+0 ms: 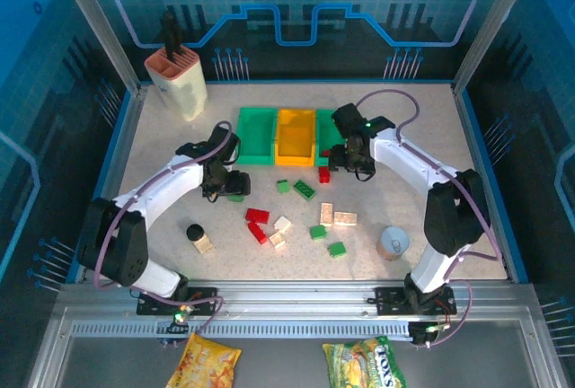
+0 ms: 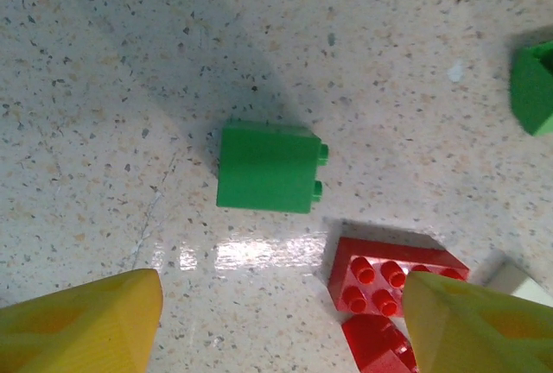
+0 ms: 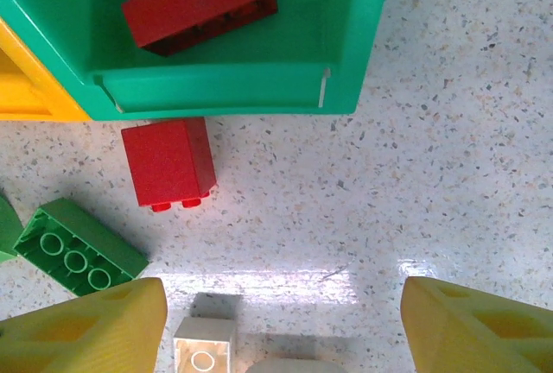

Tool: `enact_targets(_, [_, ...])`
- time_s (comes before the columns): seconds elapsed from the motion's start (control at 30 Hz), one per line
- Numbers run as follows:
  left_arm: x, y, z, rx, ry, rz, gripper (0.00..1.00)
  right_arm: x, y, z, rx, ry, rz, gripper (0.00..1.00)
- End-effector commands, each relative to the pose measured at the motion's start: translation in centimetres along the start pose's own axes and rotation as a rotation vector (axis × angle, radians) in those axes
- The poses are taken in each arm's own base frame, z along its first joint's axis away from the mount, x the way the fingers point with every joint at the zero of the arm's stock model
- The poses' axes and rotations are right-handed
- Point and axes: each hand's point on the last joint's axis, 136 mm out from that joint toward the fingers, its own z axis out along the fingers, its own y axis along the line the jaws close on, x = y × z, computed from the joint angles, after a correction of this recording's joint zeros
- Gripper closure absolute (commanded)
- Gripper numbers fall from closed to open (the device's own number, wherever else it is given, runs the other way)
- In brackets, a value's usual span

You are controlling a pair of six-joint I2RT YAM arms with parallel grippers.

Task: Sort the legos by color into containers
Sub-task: Pick up the lego from the middle-left of the table.

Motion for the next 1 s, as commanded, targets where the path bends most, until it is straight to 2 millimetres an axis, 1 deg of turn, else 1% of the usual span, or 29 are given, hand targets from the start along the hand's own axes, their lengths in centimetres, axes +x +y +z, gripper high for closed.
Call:
enact_targets(0.0, [-0.6, 0.2, 0.5, -0.041, 0.006, 0.017, 0.25, 0.6, -0.1, -1.2, -0.017, -0.019, 0.012, 0.28])
enact_targets(0.2, [-1.0, -0.1, 3.1, -0.053, 0.052, 0.029, 0.25, 1.3, -0.5, -2.1, -0.018, -0.026, 0.025, 0.28])
enact_targets(0.43, [-1.2, -0.1, 6.0, -0.075, 0.107, 0.046, 0.26, 1.2, -0.3, -3.4, -0.032, -0.047, 0.027, 0.28])
enact_targets(0.5, [-1.2, -0.1, 6.4, -0.079, 0.114, 0.049, 0.28, 1.2, -0.2, -3.7, -0.031, -0.052, 0.024, 0.28])
enact_targets(0.7, [-1.3, -0.2, 7.2, -0.078, 0.122, 0.058, 0.33, 1.5, -0.5, -3.7, -0.017, -0.048, 0.026, 0.28])
enact_targets(0.8, [-1.1, -0.3, 7.7, -0.074, 0.135, 0.061, 0.38, 1.5, -0.6, -3.7, -0.016, -0.05, 0.032, 0.28])
enact_targets(0.97, [-0.9, -0.4, 8.1, -0.071, 0.15, 0.061, 0.42, 1.5, -0.6, -4.2, -0.013, -0.061, 0.031, 0.28])
